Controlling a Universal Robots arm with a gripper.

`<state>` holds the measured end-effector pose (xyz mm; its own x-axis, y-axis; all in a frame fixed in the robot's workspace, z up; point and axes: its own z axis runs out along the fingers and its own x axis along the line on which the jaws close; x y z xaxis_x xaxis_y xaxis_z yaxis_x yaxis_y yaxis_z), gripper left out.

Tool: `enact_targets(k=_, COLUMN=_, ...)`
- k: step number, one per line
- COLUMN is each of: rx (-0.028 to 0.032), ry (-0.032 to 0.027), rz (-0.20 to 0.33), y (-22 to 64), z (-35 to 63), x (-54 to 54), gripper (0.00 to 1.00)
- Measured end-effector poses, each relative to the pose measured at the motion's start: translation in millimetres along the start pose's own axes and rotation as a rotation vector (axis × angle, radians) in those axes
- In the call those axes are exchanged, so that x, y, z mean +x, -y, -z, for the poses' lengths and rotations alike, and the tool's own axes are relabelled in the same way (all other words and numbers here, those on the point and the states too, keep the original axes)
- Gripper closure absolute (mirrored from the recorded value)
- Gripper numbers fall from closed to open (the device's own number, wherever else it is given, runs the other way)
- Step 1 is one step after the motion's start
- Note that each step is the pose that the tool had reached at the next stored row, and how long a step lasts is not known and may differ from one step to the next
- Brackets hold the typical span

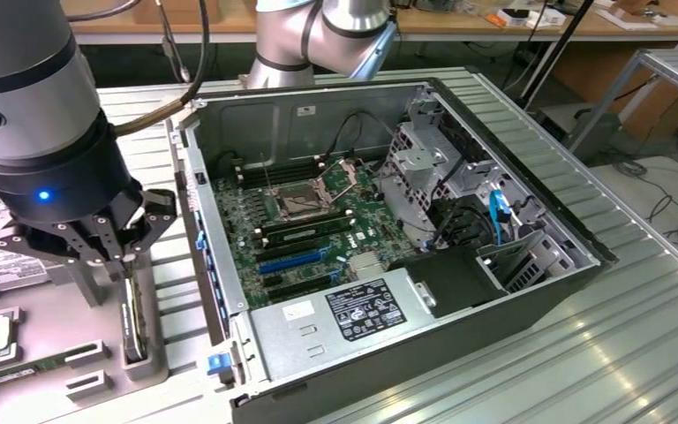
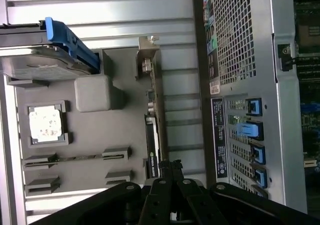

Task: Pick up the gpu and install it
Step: 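Pick up the gpu and move the gpu toward the slot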

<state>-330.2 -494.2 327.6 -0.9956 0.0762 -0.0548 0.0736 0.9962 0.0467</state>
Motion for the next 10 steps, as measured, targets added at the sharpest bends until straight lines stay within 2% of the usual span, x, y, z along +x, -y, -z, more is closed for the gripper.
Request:
enact_targets(k=4, rx=-0.0001, ry=0.0017, rz=0.000, y=8.8, z=-6.7, x=2.9, gripper=0.89)
enact_targets(k=8, rx=-0.0001, ry=0.0016, rz=0.000, y=9.6, z=-7.3, x=2.9, gripper=0.89)
enact_targets(k=9, rx=0.0000, ry=0.0017, rz=0.000, y=9.6, z=-7.3, x=2.9, gripper=0.83)
enact_targets(k=10, rx=-0.0001, ry=0.0017, rz=0.000, y=9.6, z=-7.3, x=2.9, gripper=0.70)
